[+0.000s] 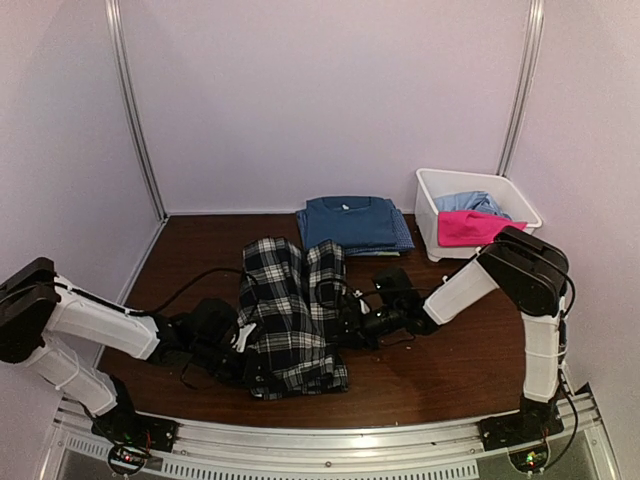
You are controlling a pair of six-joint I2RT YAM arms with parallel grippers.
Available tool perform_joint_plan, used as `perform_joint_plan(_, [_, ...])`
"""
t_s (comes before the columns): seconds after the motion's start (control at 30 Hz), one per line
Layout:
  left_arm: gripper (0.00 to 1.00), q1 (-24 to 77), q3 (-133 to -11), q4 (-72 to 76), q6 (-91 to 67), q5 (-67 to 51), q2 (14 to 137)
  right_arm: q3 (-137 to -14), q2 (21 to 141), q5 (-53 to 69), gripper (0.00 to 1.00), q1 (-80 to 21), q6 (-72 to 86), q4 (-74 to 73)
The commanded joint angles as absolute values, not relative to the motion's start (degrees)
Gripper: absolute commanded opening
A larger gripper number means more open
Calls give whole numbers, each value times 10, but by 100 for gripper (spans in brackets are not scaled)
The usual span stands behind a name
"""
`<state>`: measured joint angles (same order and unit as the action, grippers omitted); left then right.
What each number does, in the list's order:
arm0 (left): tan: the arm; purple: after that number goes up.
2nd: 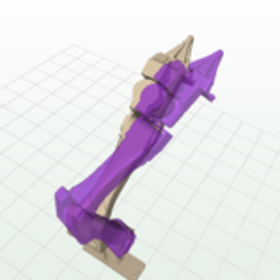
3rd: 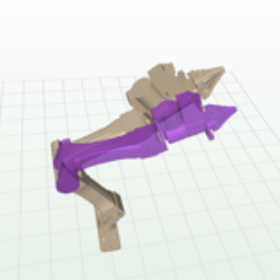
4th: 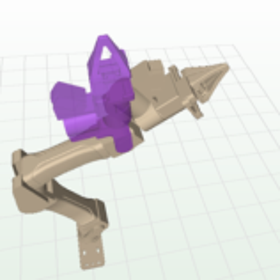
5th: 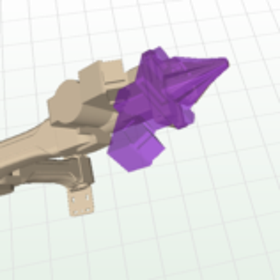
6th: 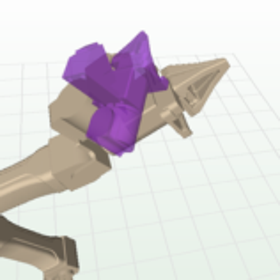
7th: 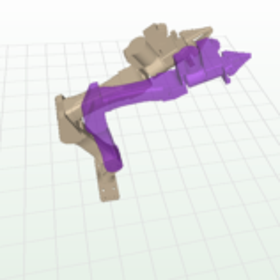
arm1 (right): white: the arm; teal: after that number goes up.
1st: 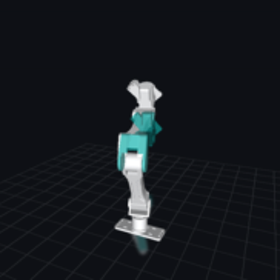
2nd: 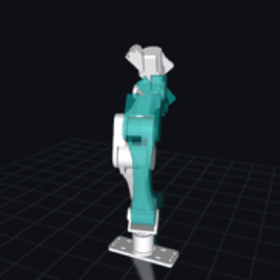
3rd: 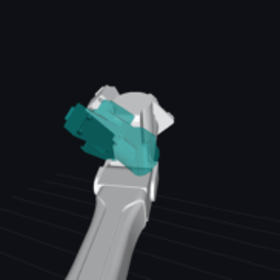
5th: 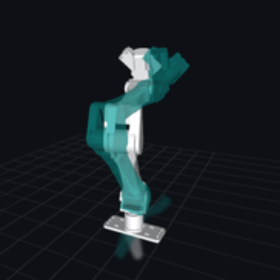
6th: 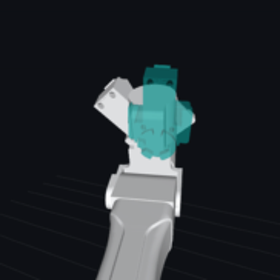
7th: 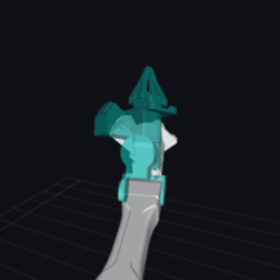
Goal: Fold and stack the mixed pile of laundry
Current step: Smooth out the rectangle-folded skirt at the center of the board.
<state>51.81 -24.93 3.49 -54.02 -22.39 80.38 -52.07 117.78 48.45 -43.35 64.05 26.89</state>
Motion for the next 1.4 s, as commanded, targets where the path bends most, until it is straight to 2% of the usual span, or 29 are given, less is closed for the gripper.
perform_joint_plan(0.0, [16,512,-253,89,-557,-207,894,-487,1201,474,0,-432,605,174])
perform_joint_plan(0.1, [15,512,-288,70,-529,-211,865,-489,1195,475,0,-432,582,149])
perform_joint_plan(0.17, [20,496,-324,30,-504,-190,813,-492,1189,474,0,-432,557,127])
perform_joint_plan(0.3, [21,412,-399,-5,-468,-221,791,-493,1187,487,0,-431,531,109])
perform_joint_plan(0.5, [21,333,-491,21,-437,-257,905,-490,1196,513,0,-430,523,117])
perform_joint_plan(0.8, [16,290,-591,68,-430,-282,1136,-463,1197,546,0,-425,529,146])
perform_joint_plan(0.93, [15,290,-612,49,-415,-290,1176,-445,1195,557,0,-424,532,158])
perform_joint_plan(1.0, [15,290,-612,27,-402,-285,1170,-445,1181,558,7,-423,525,152])
perform_joint_plan(1.13, [15,291,-600,4,-387,-282,1158,-448,1087,539,40,-416,495,113])
perform_joint_plan(1.17, [15,292,-599,-12,-382,-282,1156,-456,1058,532,45,-413,476,82])
perform_joint_plan(1.27, [15,298,-599,-34,-366,-272,1149,-495,975,496,55,-403,407,-20])
perform_joint_plan(1.37, [15,306,-612,-58,-350,-267,1147,-562,927,467,60,-391,352,-87])
